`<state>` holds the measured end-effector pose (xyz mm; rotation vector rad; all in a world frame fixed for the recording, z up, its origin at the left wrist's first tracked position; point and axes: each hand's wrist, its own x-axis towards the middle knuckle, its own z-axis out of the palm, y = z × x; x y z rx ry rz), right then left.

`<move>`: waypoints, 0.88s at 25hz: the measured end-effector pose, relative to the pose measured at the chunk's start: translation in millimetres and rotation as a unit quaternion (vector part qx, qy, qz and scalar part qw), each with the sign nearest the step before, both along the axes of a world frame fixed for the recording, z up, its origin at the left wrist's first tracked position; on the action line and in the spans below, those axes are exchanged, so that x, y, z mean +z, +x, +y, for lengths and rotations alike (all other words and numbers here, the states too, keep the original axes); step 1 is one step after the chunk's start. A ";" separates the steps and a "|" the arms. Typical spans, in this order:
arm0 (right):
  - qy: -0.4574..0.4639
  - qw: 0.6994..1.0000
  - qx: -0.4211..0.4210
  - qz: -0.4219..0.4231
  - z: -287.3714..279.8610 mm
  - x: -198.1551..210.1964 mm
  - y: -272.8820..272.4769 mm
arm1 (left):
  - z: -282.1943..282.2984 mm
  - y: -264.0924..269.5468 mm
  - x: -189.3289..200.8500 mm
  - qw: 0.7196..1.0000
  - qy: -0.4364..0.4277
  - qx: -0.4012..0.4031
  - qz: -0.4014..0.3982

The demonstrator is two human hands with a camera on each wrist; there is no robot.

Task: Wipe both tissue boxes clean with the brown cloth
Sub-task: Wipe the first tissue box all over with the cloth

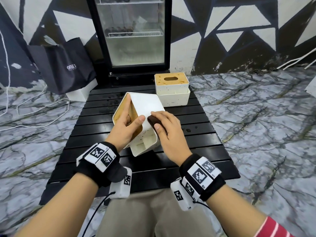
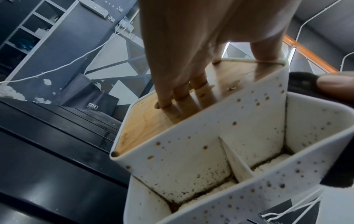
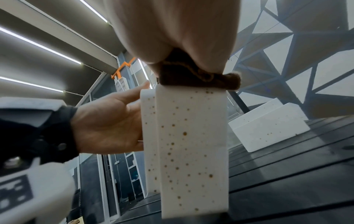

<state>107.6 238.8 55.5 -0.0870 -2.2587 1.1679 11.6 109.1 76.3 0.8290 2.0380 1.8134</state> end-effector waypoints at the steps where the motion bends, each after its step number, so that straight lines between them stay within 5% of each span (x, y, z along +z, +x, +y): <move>1: 0.006 1.000 0.010 0.000 -0.1 2.5 -1.7 | -0.1 -0.1 -0.5 1.000 -0.001 -0.006 -0.002; 22: -0.001 0.999 0.031 0.020 9.7 23.4 -19.8 | 5.2 -4.9 -2.3 0.996 -0.032 -0.085 0.018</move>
